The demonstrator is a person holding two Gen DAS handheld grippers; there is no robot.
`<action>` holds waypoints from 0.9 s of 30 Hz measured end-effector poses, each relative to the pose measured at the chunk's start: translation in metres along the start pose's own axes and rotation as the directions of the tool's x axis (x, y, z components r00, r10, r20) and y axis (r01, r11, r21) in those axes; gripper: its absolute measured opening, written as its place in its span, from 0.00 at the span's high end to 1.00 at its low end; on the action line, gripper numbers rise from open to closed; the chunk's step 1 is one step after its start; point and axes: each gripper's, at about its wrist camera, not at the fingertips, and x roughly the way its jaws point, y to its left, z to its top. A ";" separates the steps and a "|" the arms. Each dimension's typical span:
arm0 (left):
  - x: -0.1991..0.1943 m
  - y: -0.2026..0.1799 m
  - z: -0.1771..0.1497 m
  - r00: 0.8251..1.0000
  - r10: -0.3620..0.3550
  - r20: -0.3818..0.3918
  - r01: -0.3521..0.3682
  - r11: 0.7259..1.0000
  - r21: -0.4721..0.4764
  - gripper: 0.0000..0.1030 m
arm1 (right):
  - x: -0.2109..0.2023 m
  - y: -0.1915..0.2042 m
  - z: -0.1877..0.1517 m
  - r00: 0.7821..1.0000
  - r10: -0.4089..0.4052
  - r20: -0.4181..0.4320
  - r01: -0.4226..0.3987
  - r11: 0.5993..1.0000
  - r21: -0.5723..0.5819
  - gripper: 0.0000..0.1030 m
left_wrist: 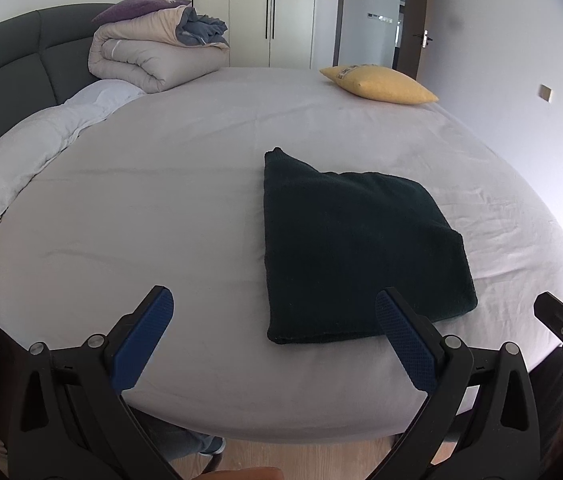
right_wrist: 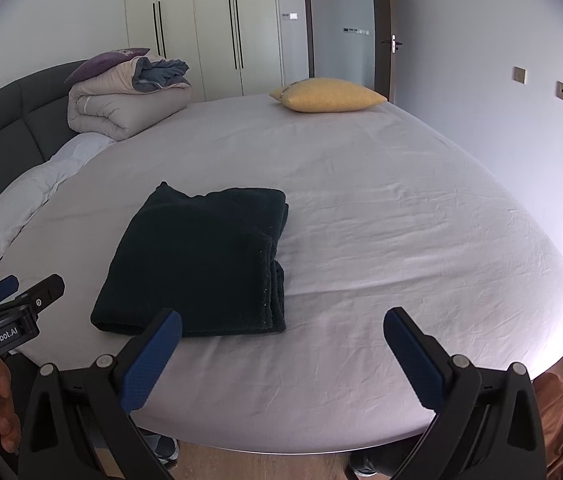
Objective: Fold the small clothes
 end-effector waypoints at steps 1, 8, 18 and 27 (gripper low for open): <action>0.000 0.000 0.000 1.000 -0.001 0.000 0.001 1.000 0.001 0.00 | 0.000 0.000 0.000 1.000 0.001 0.000 -0.001 1.000 -0.001 0.00; 0.001 -0.003 -0.001 1.000 0.001 -0.001 -0.001 1.000 -0.001 0.00 | -0.001 0.002 -0.002 1.000 0.000 0.005 0.000 1.000 -0.003 0.00; 0.002 -0.003 -0.002 1.000 -0.001 -0.006 0.001 1.000 -0.005 0.00 | -0.001 0.003 -0.003 1.000 0.001 0.003 -0.001 1.000 -0.003 0.00; 0.002 -0.004 -0.002 1.000 0.000 -0.006 0.000 1.000 -0.005 0.00 | 0.000 0.002 -0.003 1.000 0.003 0.003 -0.003 1.000 -0.005 0.00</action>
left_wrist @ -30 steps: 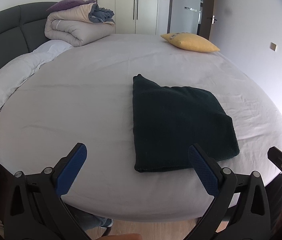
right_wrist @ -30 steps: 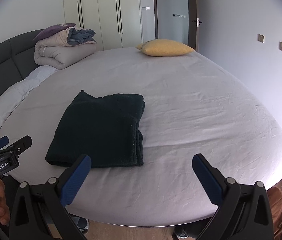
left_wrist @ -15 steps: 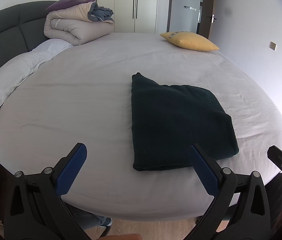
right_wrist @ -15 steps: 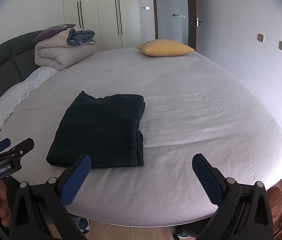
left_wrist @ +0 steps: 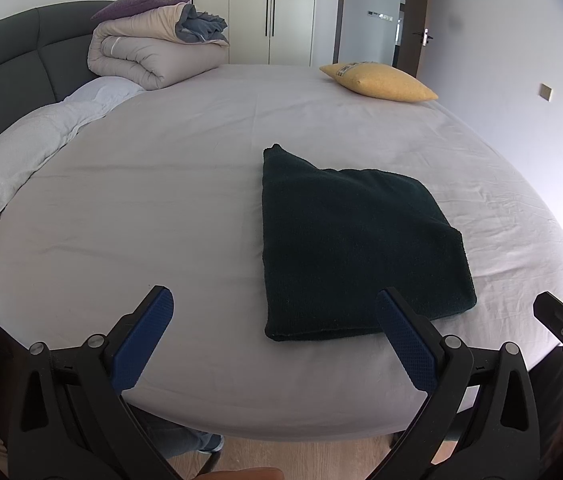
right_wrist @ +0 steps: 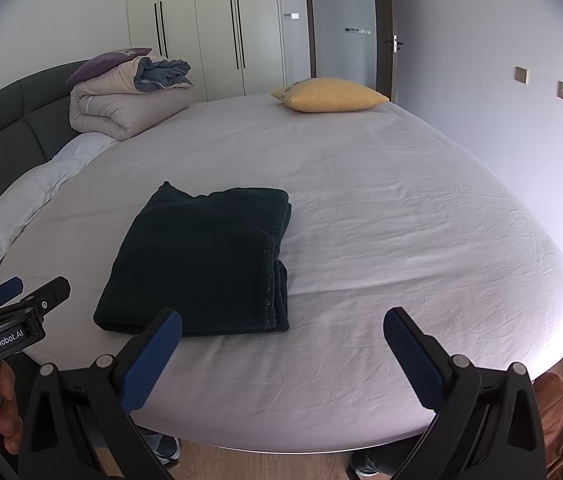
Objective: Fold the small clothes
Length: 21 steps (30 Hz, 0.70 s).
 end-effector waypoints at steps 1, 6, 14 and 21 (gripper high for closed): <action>0.000 0.000 0.000 1.000 0.000 0.000 0.000 1.000 0.000 0.00 | 0.000 0.000 0.000 1.000 0.000 0.000 0.000 1.000 0.000 0.00; 0.000 0.000 0.000 1.000 0.000 0.000 0.000 1.000 0.000 0.00 | 0.000 0.000 0.000 1.000 0.000 0.000 0.000 1.000 0.002 0.00; 0.000 0.000 -0.001 1.000 -0.002 0.001 0.002 1.000 0.003 0.00 | 0.000 0.000 0.000 1.000 0.001 0.000 -0.001 1.000 0.001 0.00; 0.001 0.000 -0.001 1.000 -0.003 0.000 0.003 1.000 0.004 0.00 | 0.000 0.000 0.000 1.000 0.000 0.000 0.000 1.000 0.000 0.00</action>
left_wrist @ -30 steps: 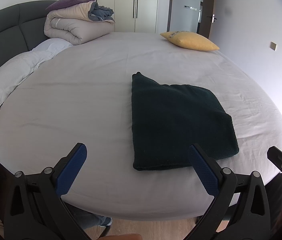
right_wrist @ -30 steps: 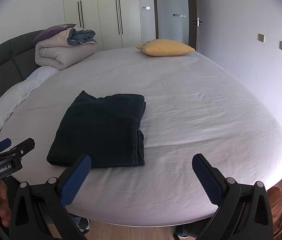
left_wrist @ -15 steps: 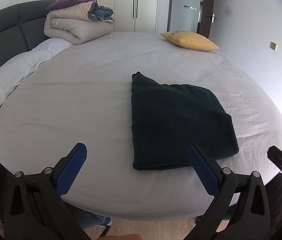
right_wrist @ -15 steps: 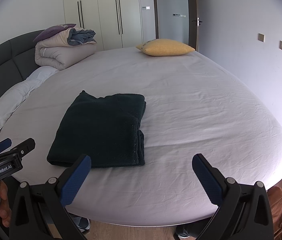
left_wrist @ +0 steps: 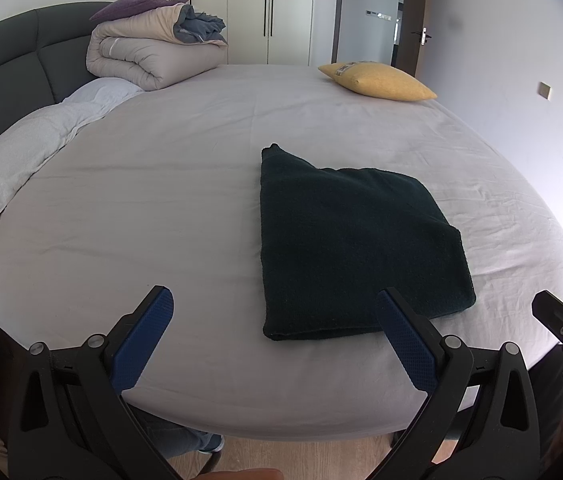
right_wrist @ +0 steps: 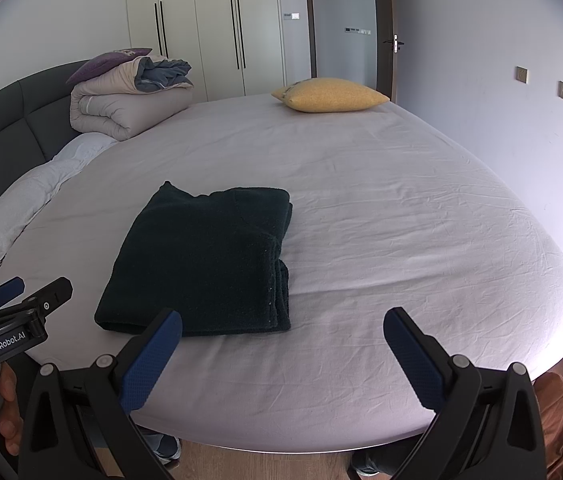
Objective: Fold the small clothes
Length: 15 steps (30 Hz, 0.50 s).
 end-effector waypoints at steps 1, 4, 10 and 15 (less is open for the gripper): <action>0.000 0.000 0.000 1.000 0.000 0.000 0.000 1.000 0.000 0.00 | 0.000 0.000 0.000 1.000 0.000 0.000 0.000 1.000 0.000 0.00; 0.000 0.000 0.000 1.000 0.001 0.000 -0.001 1.000 0.001 0.00 | 0.000 0.001 0.000 1.000 0.000 -0.002 0.000 1.000 0.002 0.00; -0.001 -0.001 -0.001 1.000 0.001 0.000 -0.001 1.000 0.000 0.00 | 0.000 0.001 -0.001 1.000 0.000 -0.001 0.000 1.000 0.001 0.00; -0.001 -0.001 -0.001 1.000 0.002 0.000 -0.002 1.000 -0.001 0.00 | 0.000 0.001 -0.001 1.000 0.000 -0.002 0.000 1.000 0.001 0.00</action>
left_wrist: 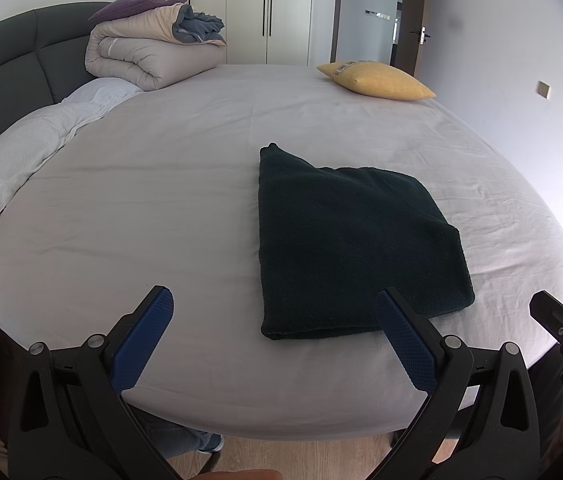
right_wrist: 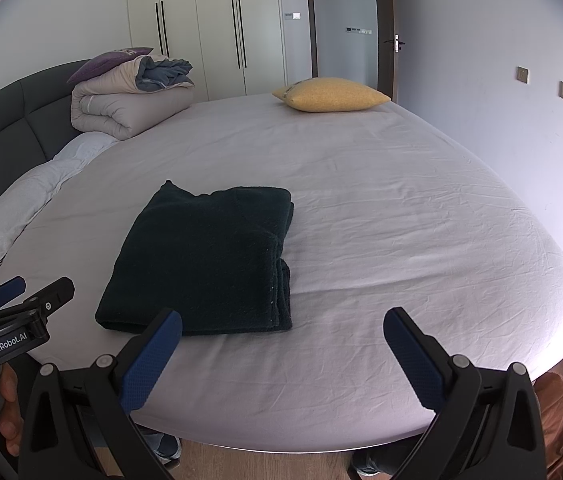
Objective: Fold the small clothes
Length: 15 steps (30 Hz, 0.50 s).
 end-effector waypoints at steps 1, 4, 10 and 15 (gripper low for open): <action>0.000 0.000 0.000 1.000 0.000 0.000 0.000 1.000 0.000 0.00 | 0.000 0.000 0.000 1.000 0.000 0.000 0.000 1.000 0.001 0.00; 0.000 -0.001 0.000 1.000 -0.001 0.000 0.001 1.000 0.001 0.00 | 0.000 0.001 0.000 1.000 -0.001 0.001 0.001 1.000 0.001 0.00; 0.000 -0.001 0.000 1.000 -0.001 0.000 0.001 1.000 0.000 0.00 | -0.001 0.001 0.000 1.000 -0.001 0.001 0.001 1.000 0.001 0.00; 0.001 -0.002 -0.001 1.000 -0.001 -0.001 0.001 1.000 0.003 0.00 | 0.000 0.001 0.000 1.000 0.000 0.000 0.000 1.000 0.002 0.00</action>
